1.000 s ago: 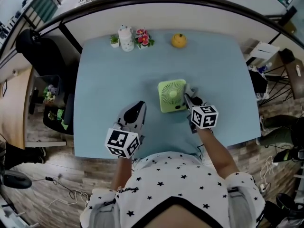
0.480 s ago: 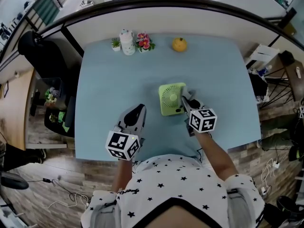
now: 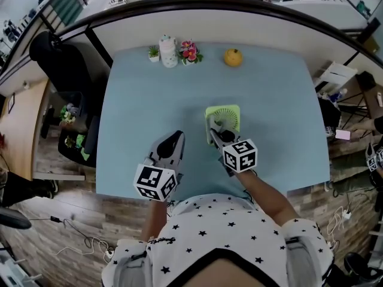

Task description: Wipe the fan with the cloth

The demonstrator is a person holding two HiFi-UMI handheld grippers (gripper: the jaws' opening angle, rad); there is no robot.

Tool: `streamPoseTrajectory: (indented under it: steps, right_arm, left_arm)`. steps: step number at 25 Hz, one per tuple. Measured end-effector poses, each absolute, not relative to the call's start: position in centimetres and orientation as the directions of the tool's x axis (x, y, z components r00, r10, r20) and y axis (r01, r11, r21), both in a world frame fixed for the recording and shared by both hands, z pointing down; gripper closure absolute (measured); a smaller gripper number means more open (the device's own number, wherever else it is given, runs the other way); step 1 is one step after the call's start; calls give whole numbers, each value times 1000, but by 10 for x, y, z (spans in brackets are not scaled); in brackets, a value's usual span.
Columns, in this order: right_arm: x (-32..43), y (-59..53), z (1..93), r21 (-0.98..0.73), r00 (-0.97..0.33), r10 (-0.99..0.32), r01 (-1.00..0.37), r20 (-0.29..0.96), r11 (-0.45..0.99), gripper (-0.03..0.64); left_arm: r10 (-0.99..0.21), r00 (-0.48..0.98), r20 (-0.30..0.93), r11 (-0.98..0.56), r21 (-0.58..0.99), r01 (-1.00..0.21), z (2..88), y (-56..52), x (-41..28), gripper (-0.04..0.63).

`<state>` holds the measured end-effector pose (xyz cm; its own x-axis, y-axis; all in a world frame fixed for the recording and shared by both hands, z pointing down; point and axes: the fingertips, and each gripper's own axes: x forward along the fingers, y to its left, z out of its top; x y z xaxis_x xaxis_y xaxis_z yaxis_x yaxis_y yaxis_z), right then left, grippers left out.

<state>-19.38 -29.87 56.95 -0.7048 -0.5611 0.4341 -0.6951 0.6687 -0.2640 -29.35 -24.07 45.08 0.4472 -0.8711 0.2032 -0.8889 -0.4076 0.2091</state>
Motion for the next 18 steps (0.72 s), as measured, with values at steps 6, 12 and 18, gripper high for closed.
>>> streamPoseTrajectory:
  steps: [6, 12, 18]
  right_arm:
    - [-207, -287, 595, -243, -704, -513, -676, 491, 695, 562]
    - [-191, -292, 597, -225, -681, -536, -699, 500, 679, 563]
    - [-161, -299, 597, -215, -639, -584, -746, 501, 630, 563]
  left_arm:
    - [-875, 435, 210, -394, 213, -894, 455, -238, -299, 555]
    - [-870, 446, 211, -405, 212, -889, 454, -240, -293, 555]
    - [-853, 478, 211, -437, 212, -874, 454, -241, -280, 555]
